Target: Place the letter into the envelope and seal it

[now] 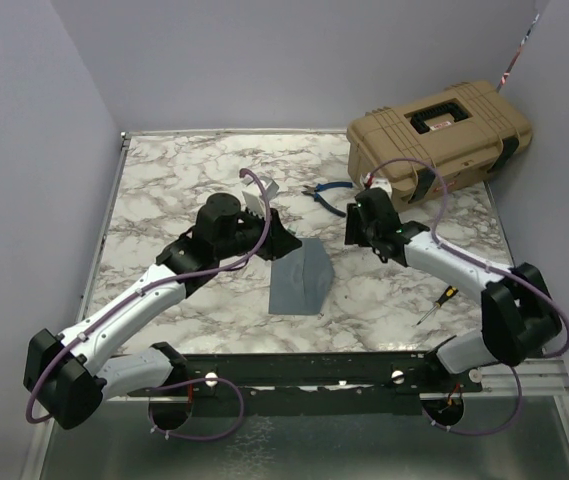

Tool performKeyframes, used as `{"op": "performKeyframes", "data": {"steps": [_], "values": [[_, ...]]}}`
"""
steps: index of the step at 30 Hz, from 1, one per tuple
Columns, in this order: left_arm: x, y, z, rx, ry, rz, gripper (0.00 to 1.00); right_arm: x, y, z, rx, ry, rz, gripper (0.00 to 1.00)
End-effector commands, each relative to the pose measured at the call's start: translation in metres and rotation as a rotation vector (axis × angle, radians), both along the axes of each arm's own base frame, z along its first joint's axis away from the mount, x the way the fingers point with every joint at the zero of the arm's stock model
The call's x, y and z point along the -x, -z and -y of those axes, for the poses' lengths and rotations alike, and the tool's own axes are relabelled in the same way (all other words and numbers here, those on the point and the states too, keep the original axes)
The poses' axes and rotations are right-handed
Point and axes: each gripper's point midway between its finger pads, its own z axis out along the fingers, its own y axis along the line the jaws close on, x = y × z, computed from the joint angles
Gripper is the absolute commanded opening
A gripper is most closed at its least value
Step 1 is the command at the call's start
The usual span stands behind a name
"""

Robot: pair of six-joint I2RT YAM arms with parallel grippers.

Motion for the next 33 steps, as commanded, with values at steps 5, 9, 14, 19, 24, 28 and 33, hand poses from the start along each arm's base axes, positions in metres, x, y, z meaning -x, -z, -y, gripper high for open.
{"op": "performKeyframes", "data": {"steps": [5, 9, 14, 19, 24, 28, 33], "values": [[-0.061, -0.045, -0.02, 0.158, -0.433, -0.053, 0.0, 0.034, -0.105, -0.054, -0.294, -0.283, 0.066, 0.63], [-0.079, -0.059, -0.024, 0.278, -0.574, -0.124, 0.0, 0.068, -0.165, -0.107, -0.569, -0.6, 0.16, 0.65], [-0.081, -0.084, -0.012, 0.417, -0.546, -0.151, 0.0, 0.089, -0.222, -0.139, -0.721, -0.768, 0.257, 0.67], [-0.079, -0.09, -0.011, 0.458, -0.534, -0.155, 0.0, 0.082, -0.24, -0.153, -0.719, -0.763, 0.276, 0.68], [-0.075, -0.089, -0.004, 0.464, -0.487, -0.15, 0.0, 0.082, -0.25, -0.169, -0.747, -0.781, 0.276, 0.67], [-0.074, -0.097, -0.003, 0.495, -0.468, -0.131, 0.0, 0.079, -0.247, -0.179, -0.76, -0.76, 0.247, 0.66], [-0.066, -0.105, 0.001, 0.523, -0.415, -0.116, 0.0, 0.07, -0.251, -0.18, -0.8, -0.687, 0.276, 0.57]]}}
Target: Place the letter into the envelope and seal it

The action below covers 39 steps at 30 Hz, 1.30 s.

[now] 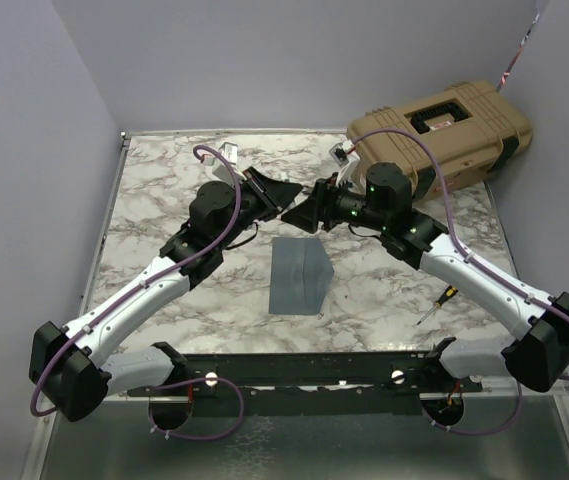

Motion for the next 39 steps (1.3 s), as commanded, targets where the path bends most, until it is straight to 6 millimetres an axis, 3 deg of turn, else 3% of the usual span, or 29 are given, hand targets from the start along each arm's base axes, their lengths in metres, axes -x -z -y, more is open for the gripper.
{"op": "performKeyframes", "data": {"steps": [1, 5, 10, 20, 24, 26, 31, 33, 39], "values": [[0.009, -0.015, 0.004, 0.049, 0.054, 0.055, 0.0, -0.008, -0.022, -0.003, -0.091, 0.063, 0.01, 0.56], [0.012, -0.015, 0.002, 0.049, 0.055, 0.06, 0.0, -0.006, -0.034, -0.003, -0.138, 0.061, 0.038, 0.55], [0.014, -0.018, 0.002, 0.055, 0.061, 0.069, 0.0, -0.007, -0.035, -0.003, -0.147, 0.065, 0.027, 0.55], [0.02, -0.02, 0.004, 0.039, 0.094, 0.096, 0.0, -0.018, -0.042, 0.012, -0.193, 0.191, 0.051, 0.2], [0.023, -0.024, 0.002, 0.031, 0.101, 0.115, 0.05, -0.015, -0.042, 0.018, -0.202, 0.207, 0.053, 0.05], [0.022, -0.026, -0.001, 0.019, 0.084, 0.121, 0.12, -0.013, -0.04, 0.02, -0.2, 0.204, 0.048, 0.01], [0.02, -0.035, -0.007, 0.015, 0.05, 0.145, 0.56, -0.006, -0.038, 0.017, -0.184, 0.158, 0.052, 0.0], [0.021, -0.038, -0.008, 0.013, 0.051, 0.157, 0.68, -0.005, -0.039, 0.017, -0.184, 0.154, 0.06, 0.0], [0.023, -0.039, -0.004, 0.016, 0.092, 0.17, 0.74, 0.005, -0.038, 0.009, -0.188, 0.073, 0.068, 0.0]]}}
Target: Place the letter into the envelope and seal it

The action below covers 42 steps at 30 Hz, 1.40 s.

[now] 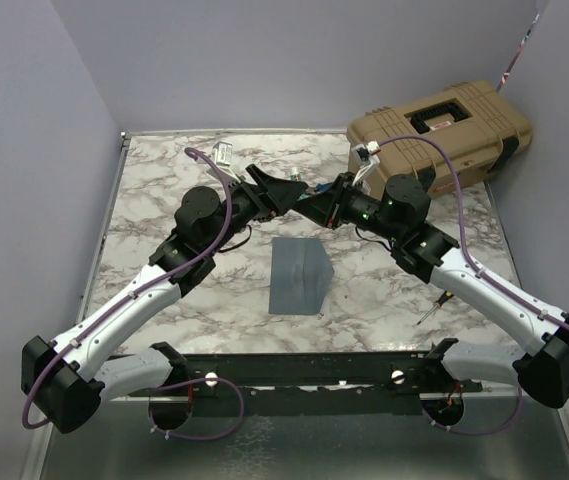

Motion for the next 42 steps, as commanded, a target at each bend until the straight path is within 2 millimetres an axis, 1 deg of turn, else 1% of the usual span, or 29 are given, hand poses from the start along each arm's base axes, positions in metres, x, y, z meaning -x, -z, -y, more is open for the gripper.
{"op": "performKeyframes", "data": {"steps": [1, 3, 7, 11, 14, 18, 19, 20, 21, 22, 23, 24, 26, 29, 31, 35, 38, 40, 42], "values": [[0.002, -0.008, 0.001, 0.002, 0.028, 0.036, 0.73, 0.009, -0.007, -0.004, -0.023, -0.06, 0.05, 0.0], [-0.001, -0.004, 0.0, -0.003, 0.023, 0.032, 0.71, 0.011, -0.007, -0.006, -0.031, -0.076, 0.048, 0.0], [-0.003, -0.005, -0.005, 0.025, 0.043, 0.035, 0.55, 0.015, -0.006, -0.008, -0.041, -0.104, 0.046, 0.0], [0.0, -0.008, -0.002, 0.062, 0.1, 0.046, 0.43, 0.021, -0.002, -0.014, -0.036, -0.161, 0.041, 0.0], [0.008, -0.009, 0.004, 0.065, 0.162, 0.066, 0.4, 0.022, 0.001, -0.015, -0.031, -0.178, 0.034, 0.0], [0.017, -0.003, 0.011, 0.039, 0.231, 0.075, 0.41, 0.022, 0.0, -0.016, -0.034, -0.186, 0.031, 0.0], [0.02, -0.002, 0.012, 0.033, 0.245, 0.079, 0.4, 0.022, 0.0, -0.017, -0.037, -0.188, 0.029, 0.0], [0.02, -0.001, 0.012, 0.029, 0.248, 0.083, 0.34, 0.021, -0.001, -0.016, -0.039, -0.188, 0.028, 0.0], [0.022, -0.001, 0.011, 0.025, 0.25, 0.087, 0.26, 0.021, -0.001, -0.016, -0.041, -0.189, 0.029, 0.0], [0.022, 0.0, 0.011, 0.02, 0.249, 0.092, 0.13, 0.023, -0.003, -0.016, -0.047, -0.198, 0.034, 0.0], [0.022, 0.0, 0.01, 0.012, 0.248, 0.104, 0.02, 0.026, -0.005, -0.015, -0.054, -0.209, 0.043, 0.0], [0.023, -0.001, 0.009, 0.003, 0.245, 0.117, 0.0, 0.029, -0.008, -0.015, -0.064, -0.224, 0.055, 0.0], [0.026, -0.009, 0.005, -0.01, 0.248, 0.163, 0.0, 0.035, -0.013, -0.012, -0.081, -0.259, 0.068, 0.0], [0.037, -0.027, 0.003, -0.024, 0.289, 0.263, 0.0, 0.049, -0.024, -0.008, -0.113, -0.347, 0.089, 0.0], [0.044, -0.04, 0.002, -0.031, 0.321, 0.32, 0.0, 0.062, -0.034, -0.006, -0.144, -0.427, 0.108, 0.0], [0.062, -0.059, 0.007, -0.025, 0.421, 0.399, 0.0, 0.098, -0.048, -0.003, -0.193, -0.656, 0.151, 0.0], [0.076, -0.071, 0.01, -0.006, 0.499, 0.449, 0.0, 0.123, -0.056, 0.003, -0.203, -0.831, 0.194, 0.0], [0.081, -0.078, 0.01, 0.0, 0.522, 0.474, 0.0, 0.128, -0.056, 0.004, -0.184, -0.887, 0.199, 0.0], [0.079, -0.083, 0.009, 0.004, 0.505, 0.484, 0.0, 0.119, -0.052, 0.0, -0.155, -0.845, 0.185, 0.0]]}}
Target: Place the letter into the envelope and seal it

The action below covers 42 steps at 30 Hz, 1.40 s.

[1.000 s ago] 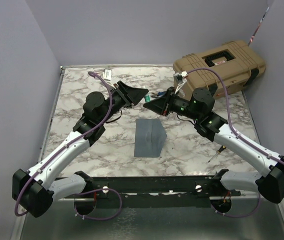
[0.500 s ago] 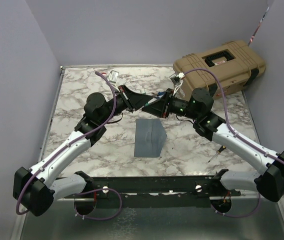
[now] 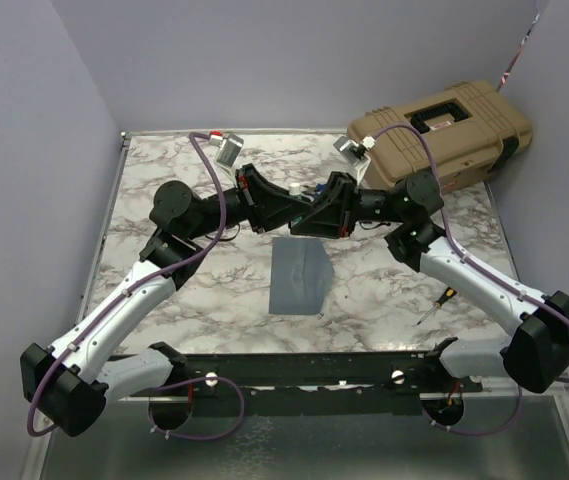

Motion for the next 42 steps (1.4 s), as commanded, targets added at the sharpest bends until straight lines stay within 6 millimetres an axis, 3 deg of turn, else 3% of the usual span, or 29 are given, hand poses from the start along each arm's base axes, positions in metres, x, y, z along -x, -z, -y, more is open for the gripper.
{"op": "performKeyframes", "data": {"steps": [1, 3, 5, 7, 13, 16, 29, 32, 37, 39, 42], "values": [[0.002, -0.027, -0.007, 0.037, -0.007, 0.126, 0.0, 0.023, -0.001, 0.007, 0.075, -0.124, 0.063, 0.05], [-0.009, -0.028, -0.01, 0.055, -0.076, 0.095, 0.0, -0.008, 0.005, 0.004, 0.119, 0.095, 0.076, 0.35], [-0.033, -0.025, -0.019, 0.08, -0.215, 0.015, 0.0, -0.039, 0.009, 0.01, 0.146, 0.314, 0.085, 0.65], [-0.053, -0.017, -0.029, 0.108, -0.331, -0.075, 0.0, -0.059, 0.008, 0.021, 0.14, 0.472, 0.096, 0.8], [-0.073, -0.006, -0.047, 0.166, -0.479, -0.192, 0.0, -0.083, 0.009, 0.028, 0.201, 0.633, 0.081, 0.84], [-0.075, -0.008, -0.048, 0.188, -0.484, -0.221, 0.0, -0.081, 0.002, 0.021, 0.212, 0.631, 0.115, 0.83], [-0.071, -0.004, -0.04, 0.161, -0.433, -0.23, 0.0, -0.088, -0.012, -0.01, 0.227, 0.574, 0.08, 0.56], [-0.065, -0.009, -0.036, 0.158, -0.393, -0.206, 0.0, -0.085, -0.011, -0.015, 0.215, 0.547, 0.049, 0.41], [-0.049, -0.022, -0.033, 0.159, -0.331, -0.134, 0.0, -0.075, -0.014, -0.019, 0.191, 0.489, 0.011, 0.07], [-0.041, -0.028, -0.031, 0.159, -0.291, -0.099, 0.0, -0.07, -0.018, -0.019, 0.174, 0.466, 0.006, 0.01], [-0.026, -0.037, -0.028, 0.158, -0.229, -0.035, 0.0, -0.061, -0.027, -0.016, 0.136, 0.423, -0.012, 0.0]]}}
